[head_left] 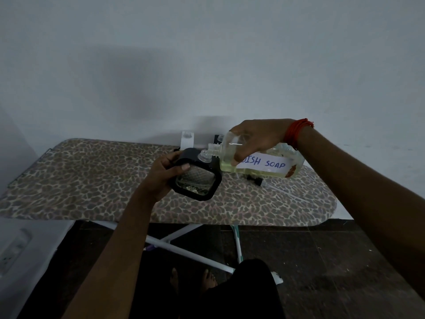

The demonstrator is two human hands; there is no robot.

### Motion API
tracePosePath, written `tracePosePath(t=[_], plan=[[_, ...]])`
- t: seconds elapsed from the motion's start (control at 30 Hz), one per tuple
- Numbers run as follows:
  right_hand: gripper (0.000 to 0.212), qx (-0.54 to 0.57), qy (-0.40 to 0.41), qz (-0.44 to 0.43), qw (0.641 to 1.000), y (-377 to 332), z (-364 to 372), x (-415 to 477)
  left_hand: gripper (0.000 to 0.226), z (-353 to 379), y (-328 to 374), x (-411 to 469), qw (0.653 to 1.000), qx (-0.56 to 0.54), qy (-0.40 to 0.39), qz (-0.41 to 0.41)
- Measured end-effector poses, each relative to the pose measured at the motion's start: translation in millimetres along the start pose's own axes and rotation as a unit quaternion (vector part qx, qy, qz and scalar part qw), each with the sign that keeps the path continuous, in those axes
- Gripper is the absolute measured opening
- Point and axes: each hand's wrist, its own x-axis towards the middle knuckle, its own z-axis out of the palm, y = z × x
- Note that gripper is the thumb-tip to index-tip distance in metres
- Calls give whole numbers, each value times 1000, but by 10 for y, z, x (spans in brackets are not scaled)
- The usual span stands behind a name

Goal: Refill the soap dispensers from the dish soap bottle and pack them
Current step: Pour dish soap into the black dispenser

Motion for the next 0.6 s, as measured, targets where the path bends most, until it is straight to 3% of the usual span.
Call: tracePosePath(t=[0.2,0.6], plan=[[24,-11,8,2,1000,10,-23,-26,56,23,4,-5,1000,2,-1,4],[26,-14,8,5,1000,-49,-25,-56,57,0,-25,20,1000,-1,3,5]])
